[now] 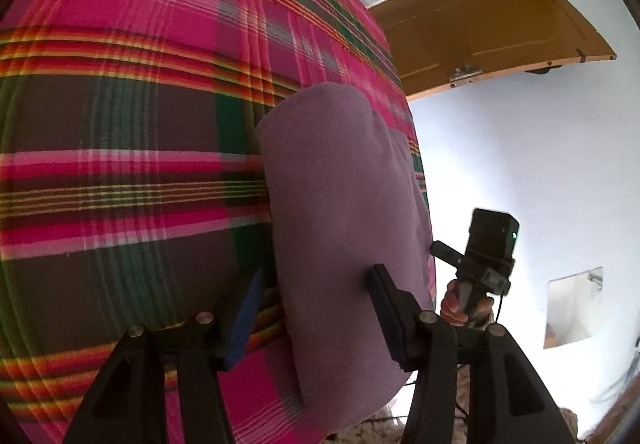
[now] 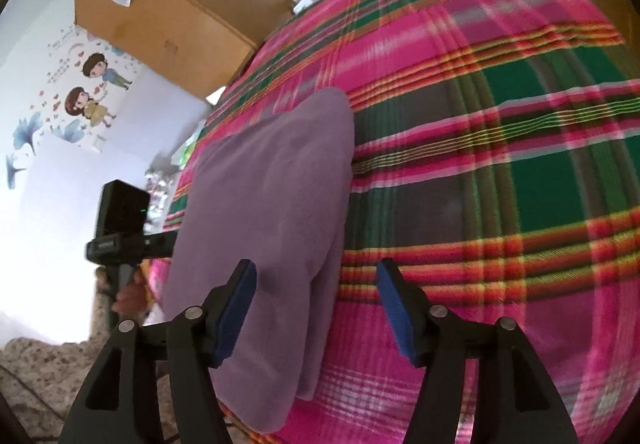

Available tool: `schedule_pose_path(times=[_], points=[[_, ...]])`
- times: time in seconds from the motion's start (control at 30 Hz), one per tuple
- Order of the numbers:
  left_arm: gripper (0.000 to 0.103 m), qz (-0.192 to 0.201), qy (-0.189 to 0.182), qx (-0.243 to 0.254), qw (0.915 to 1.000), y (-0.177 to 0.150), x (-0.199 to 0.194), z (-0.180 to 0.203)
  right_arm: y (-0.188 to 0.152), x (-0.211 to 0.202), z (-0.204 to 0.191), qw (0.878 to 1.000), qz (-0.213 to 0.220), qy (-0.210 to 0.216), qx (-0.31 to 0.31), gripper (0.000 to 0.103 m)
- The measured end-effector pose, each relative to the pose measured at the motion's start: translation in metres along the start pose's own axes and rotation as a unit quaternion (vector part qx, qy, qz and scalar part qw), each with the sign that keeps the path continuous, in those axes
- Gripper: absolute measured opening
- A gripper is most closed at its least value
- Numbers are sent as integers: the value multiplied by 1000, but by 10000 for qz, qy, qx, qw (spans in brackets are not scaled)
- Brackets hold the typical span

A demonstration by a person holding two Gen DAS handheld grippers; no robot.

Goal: Fold clothes

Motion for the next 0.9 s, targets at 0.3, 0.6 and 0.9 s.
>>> schedule_pose_path(times=[0.3, 0.6, 0.9], points=[[54, -158, -436, -43, 9989, 19, 7, -6, 16, 4, 4, 9979, -505, 416, -18, 71], [56, -387, -445, -24, 9983, 35, 22, 3, 24, 15, -4, 9930, -787, 861, -187, 72], [71, -394, -499, 106, 9979, 31, 35, 18, 26, 27, -20, 9896, -1038, 890, -455, 92]])
Point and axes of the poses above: each gripper's, at about its wrist camera, not at the fingertips, and x roughly the way its jaws point, z to its right, y to its top, the point moved 6 cm from there along x, roughly the way its jaws point, and after that the axes turned 13 degrees about -z, right-handed, at the moved point
